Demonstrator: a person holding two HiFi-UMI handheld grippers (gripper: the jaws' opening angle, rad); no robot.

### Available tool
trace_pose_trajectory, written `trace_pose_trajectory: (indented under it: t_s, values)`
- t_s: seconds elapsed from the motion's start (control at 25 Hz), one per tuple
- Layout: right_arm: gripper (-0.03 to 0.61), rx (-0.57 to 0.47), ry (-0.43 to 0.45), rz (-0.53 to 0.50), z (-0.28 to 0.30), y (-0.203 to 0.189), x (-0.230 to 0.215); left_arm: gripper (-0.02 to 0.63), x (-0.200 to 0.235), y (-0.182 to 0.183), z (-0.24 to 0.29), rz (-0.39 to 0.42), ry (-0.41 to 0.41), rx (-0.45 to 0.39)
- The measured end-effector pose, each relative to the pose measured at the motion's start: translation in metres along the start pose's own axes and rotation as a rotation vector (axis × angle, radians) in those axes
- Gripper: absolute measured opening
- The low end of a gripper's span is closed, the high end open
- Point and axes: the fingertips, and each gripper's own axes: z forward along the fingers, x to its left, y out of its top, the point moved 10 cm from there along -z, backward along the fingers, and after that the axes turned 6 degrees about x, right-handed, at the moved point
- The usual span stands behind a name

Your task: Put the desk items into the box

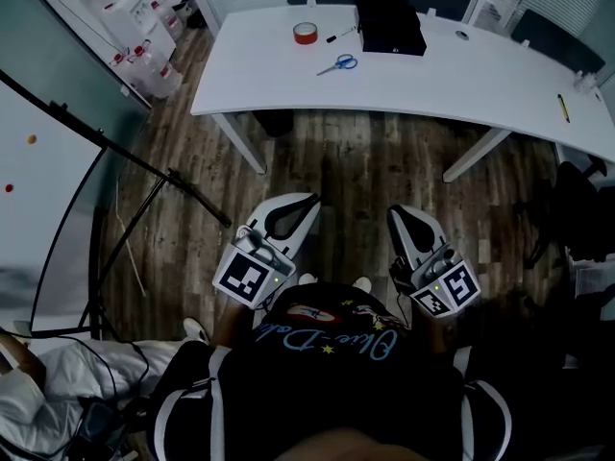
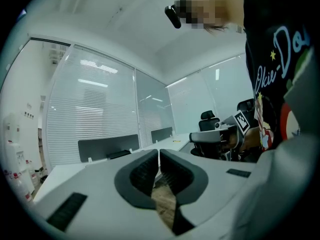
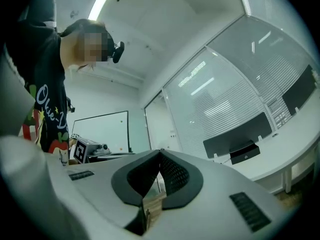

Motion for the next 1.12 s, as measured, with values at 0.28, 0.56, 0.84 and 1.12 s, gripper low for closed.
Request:
trace_pose_trajectory:
  t_s: [0.28, 0.56, 0.84, 1.12]
  values:
    - [0.012, -0.002, -0.014, 0.007, -0.006, -0.004, -0.004, 0.008, 0.000, 0.002, 0.004, 0.010, 0.001, 0.010]
    - [0.012, 0.000, -0.028, 0.008, -0.016, -0.001, -0.015, 0.008, -0.008, 0.003, 0.018, 0.009, -0.024, 0.029]
    - [0.012, 0.001, -0.022, 0.019, -0.024, 0.000, -0.027, 0.008, -0.018, 0.005, 0.030, -0.006, -0.020, 0.033]
    - [0.012, 0.002, -0.005, 0.023, -0.035, 0.004, -0.043, 0.008, -0.031, 0.005, 0.043, -0.027, 0.008, 0.045]
